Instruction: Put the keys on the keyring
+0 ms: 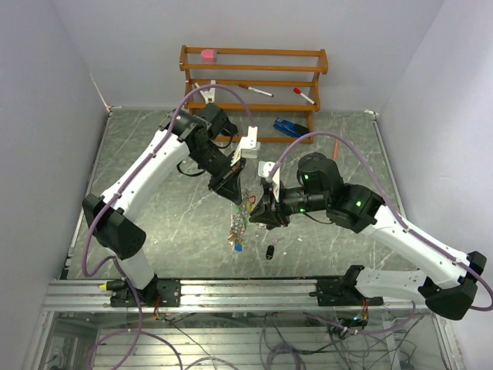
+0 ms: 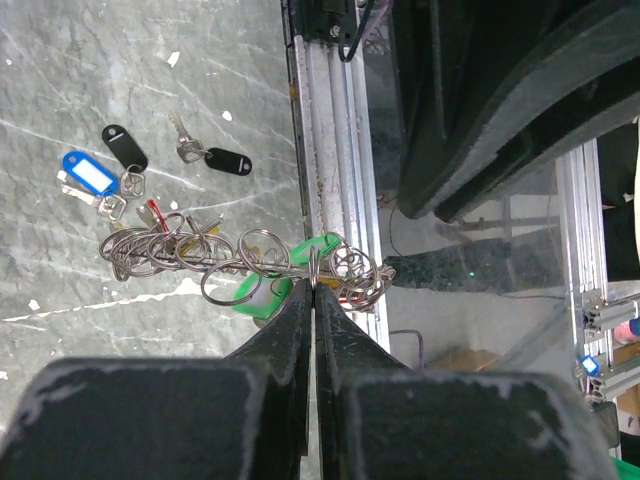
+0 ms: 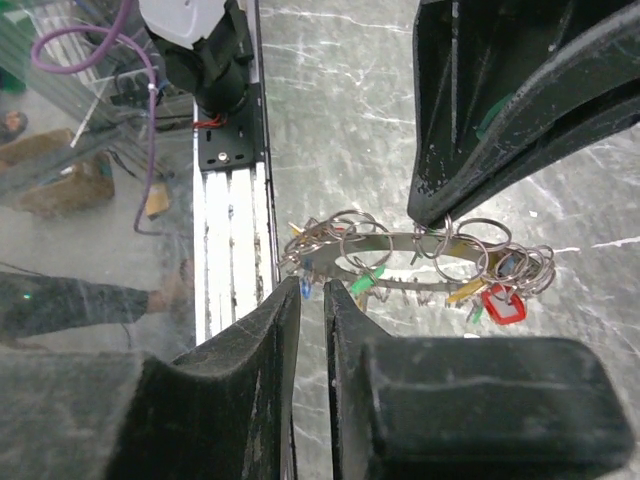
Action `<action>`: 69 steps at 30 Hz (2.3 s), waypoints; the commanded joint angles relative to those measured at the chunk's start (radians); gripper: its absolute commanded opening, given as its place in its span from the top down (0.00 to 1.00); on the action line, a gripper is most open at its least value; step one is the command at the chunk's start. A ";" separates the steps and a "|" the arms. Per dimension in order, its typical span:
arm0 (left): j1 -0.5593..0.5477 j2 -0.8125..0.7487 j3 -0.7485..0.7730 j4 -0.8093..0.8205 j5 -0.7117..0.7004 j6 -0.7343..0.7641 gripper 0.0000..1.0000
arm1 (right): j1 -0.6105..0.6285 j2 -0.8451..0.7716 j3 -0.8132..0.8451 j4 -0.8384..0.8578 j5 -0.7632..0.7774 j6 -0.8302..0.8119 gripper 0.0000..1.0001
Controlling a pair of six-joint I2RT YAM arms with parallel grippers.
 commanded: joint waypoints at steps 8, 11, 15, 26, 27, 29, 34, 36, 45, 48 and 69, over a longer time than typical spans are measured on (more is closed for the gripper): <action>0.039 -0.104 -0.023 0.007 0.166 0.062 0.93 | -0.001 -0.119 -0.156 0.293 0.084 0.122 0.88; 0.054 -0.111 -0.017 0.007 0.193 0.070 0.93 | -0.001 -0.163 -0.254 0.445 0.098 0.210 0.88; 0.058 -0.115 -0.029 0.007 0.194 0.077 0.93 | -0.001 -0.181 -0.311 0.576 0.117 0.284 0.87; 0.058 -0.126 -0.091 0.007 0.148 0.102 0.93 | -0.042 -0.113 -0.253 0.603 0.088 0.296 0.90; 0.057 -0.126 -0.083 0.007 0.149 0.098 0.93 | -0.050 -0.106 -0.252 0.608 0.072 0.301 0.90; 0.057 -0.123 -0.066 0.007 0.145 0.090 0.93 | -0.064 -0.098 -0.259 0.625 0.048 0.314 0.90; 0.057 -0.124 -0.050 0.008 0.150 0.084 0.93 | -0.073 -0.084 -0.270 0.663 0.017 0.343 0.91; 0.058 -0.123 -0.053 0.007 0.152 0.085 0.93 | -0.075 -0.076 -0.274 0.687 -0.001 0.368 0.92; 0.057 -0.116 -0.023 0.007 0.150 0.082 0.93 | -0.075 -0.058 -0.281 0.704 -0.033 0.398 0.94; 0.057 -0.116 -0.015 0.007 0.152 0.077 0.93 | -0.075 -0.066 -0.294 0.711 -0.029 0.405 0.95; 0.057 -0.133 -0.002 0.007 0.177 0.074 0.93 | -0.074 -0.039 -0.311 0.771 -0.062 0.441 1.00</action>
